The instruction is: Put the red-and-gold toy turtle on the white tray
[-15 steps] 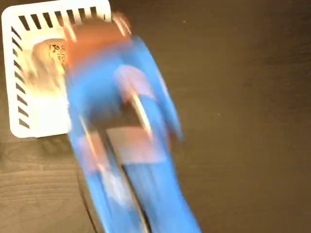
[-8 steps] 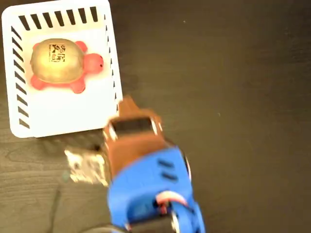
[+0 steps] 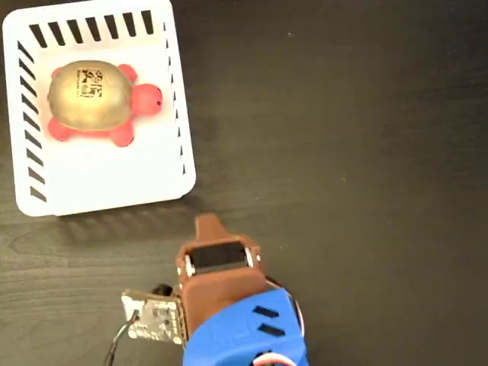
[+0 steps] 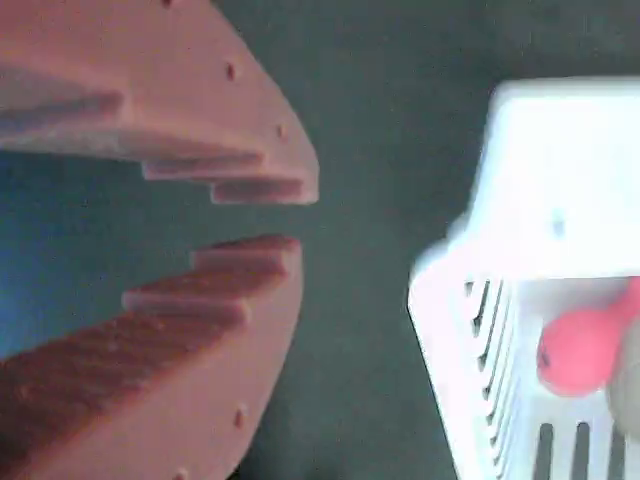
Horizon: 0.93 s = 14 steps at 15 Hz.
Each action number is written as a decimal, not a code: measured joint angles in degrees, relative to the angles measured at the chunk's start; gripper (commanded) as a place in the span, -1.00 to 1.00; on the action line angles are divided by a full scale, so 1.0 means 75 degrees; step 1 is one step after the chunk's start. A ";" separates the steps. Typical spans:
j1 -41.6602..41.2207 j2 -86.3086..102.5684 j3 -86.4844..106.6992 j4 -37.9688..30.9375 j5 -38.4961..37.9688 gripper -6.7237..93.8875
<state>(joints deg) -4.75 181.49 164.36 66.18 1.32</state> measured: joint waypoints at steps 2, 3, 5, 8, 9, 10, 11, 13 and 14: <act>0.0012 0.0012 0.0387 0.0152 -0.0035 -0.86; 0.0012 0.0000 0.0469 0.0387 -0.0035 -0.86; 0.0023 0.0211 0.0469 0.0738 0.0047 -0.86; 0.0059 0.0316 0.0469 0.0762 -0.0023 -0.86; 0.0012 0.0316 0.0469 0.0762 -0.0023 -0.86; 0.0012 0.0387 0.0469 0.0797 0.0000 -0.86; 0.0012 0.0527 0.0469 0.0867 0.0047 -0.86; 0.0012 0.0551 0.0469 0.0879 0.0047 -0.86; 0.0082 0.0551 0.0469 0.0879 0.0047 -0.86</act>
<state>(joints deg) -4.13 185.62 167.87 72.77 1.67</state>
